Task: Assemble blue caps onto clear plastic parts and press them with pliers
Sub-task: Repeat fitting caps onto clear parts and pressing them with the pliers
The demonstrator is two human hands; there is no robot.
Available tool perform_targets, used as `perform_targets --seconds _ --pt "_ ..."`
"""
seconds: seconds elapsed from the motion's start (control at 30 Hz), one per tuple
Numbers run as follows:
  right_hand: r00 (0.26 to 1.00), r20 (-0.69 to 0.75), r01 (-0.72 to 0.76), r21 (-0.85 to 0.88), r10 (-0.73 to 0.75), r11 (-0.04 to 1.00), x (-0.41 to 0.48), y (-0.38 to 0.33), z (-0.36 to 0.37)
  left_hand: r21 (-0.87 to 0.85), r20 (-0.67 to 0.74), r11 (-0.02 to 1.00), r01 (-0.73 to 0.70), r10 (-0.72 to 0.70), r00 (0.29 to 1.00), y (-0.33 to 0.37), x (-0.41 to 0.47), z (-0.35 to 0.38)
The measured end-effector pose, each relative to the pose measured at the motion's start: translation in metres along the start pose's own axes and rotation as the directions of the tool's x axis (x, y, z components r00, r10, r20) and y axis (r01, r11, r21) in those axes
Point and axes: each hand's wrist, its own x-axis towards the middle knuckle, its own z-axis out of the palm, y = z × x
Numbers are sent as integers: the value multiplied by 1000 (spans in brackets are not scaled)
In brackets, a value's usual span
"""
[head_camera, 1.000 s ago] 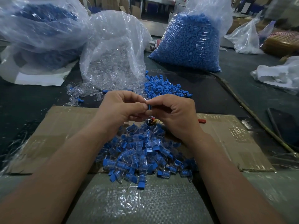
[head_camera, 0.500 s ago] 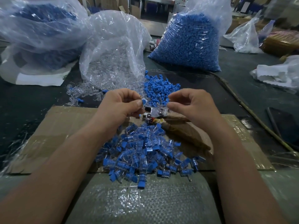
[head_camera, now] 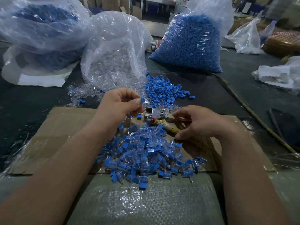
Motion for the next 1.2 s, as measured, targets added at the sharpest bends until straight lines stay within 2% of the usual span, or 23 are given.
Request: perform_targets --seconds 0.2,0.33,0.47,0.6,0.67,0.73,0.8,0.87,1.0,1.2 --pt "991 -136 -12 -120 -4 993 -1 -12 1 -9 -4 1000 15 -15 1000 4 -2 2" --pt "986 -168 -36 -232 -3 972 0 -18 7 3 -8 1000 14 -14 1000 3 -2 3" --pt "960 -280 -56 -272 -23 961 7 -17 13 1 -11 1000 22 -22 1000 3 -2 3" --pt "961 -276 -70 -229 4 971 11 -10 17 2 -32 1000 25 -25 999 3 -2 3" --pt "942 -334 -46 -224 -32 974 11 -6 15 1 -50 1000 20 -20 999 4 -1 3" --pt "894 -436 7 -213 -101 977 11 -5 14 1 -67 1000 11 -11 998 4 -2 3" --pt "831 -537 87 -132 -145 987 10 -8 14 3 -82 1000 1 -1 997 4 -3 3" --pt "799 -583 153 -40 -147 987 9 -13 17 2 -97 1000 -14 14 995 4 -2 3" --pt "824 -540 202 -10 -175 979 9 -19 24 26 -127 998 -60 63 990 4 -1 3" --pt "869 -430 233 -81 -245 969 9 -24 30 59 -156 993 -106 114 981 2 0 3"
